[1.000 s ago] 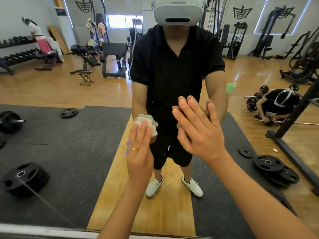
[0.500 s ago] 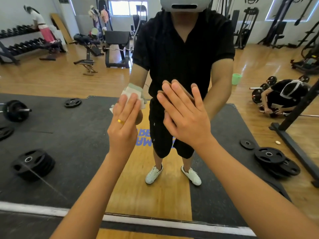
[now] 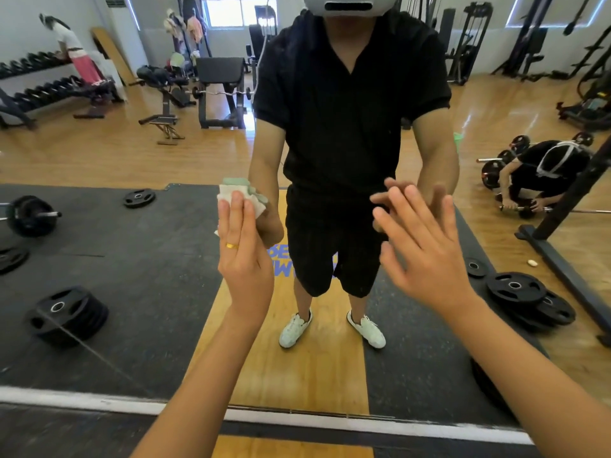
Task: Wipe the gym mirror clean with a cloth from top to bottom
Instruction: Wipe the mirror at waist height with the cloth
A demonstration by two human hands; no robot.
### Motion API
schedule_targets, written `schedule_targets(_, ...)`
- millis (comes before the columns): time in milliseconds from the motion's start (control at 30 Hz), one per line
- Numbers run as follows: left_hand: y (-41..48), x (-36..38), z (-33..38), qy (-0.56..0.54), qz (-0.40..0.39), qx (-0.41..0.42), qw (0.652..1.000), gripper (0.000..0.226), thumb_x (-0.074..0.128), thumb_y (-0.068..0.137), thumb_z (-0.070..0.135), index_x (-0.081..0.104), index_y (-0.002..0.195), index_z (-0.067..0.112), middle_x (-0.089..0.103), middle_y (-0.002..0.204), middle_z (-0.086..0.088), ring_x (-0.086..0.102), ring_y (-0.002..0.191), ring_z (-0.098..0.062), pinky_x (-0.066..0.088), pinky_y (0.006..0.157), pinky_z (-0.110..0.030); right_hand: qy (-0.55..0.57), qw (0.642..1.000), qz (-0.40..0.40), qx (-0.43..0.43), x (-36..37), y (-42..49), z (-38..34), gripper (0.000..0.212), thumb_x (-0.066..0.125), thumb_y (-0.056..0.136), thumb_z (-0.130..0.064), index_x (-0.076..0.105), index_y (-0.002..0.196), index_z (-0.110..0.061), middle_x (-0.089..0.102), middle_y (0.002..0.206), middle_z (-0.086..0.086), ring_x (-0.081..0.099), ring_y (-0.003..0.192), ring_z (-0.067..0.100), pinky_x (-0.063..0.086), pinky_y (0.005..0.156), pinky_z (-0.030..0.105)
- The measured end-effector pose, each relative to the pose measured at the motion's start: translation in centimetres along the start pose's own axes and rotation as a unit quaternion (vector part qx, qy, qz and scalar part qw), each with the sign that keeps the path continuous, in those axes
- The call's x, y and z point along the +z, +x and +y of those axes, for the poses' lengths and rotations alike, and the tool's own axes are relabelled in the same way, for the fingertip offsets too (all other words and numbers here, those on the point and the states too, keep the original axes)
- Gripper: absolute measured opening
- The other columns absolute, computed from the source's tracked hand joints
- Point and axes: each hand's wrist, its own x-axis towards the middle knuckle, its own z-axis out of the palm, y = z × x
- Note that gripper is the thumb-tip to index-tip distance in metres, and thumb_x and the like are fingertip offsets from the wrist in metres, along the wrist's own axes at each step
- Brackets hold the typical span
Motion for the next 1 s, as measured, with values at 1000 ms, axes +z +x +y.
schedule_targets(1000, -0.9, 0.7, 0.9, 0.083, -0.086, 0.174, 0.977, 0.047, 0.049, 0.102, -0.014, 0.041, 0.148, -0.002, 0.046, 0.149, -0.020, 0.023, 0.155, -0.030, 0.037, 0.120, -0.043, -0.050, 0.995, 0.070, -0.041, 3.5, -1.2, 1.7, 0.063, 0.057, 0.095, -0.028, 0.043, 0.155, -0.014, 0.027, 0.166, 0.007, 0.020, 0.157, 0.025, 0.011, 0.126, 0.054)
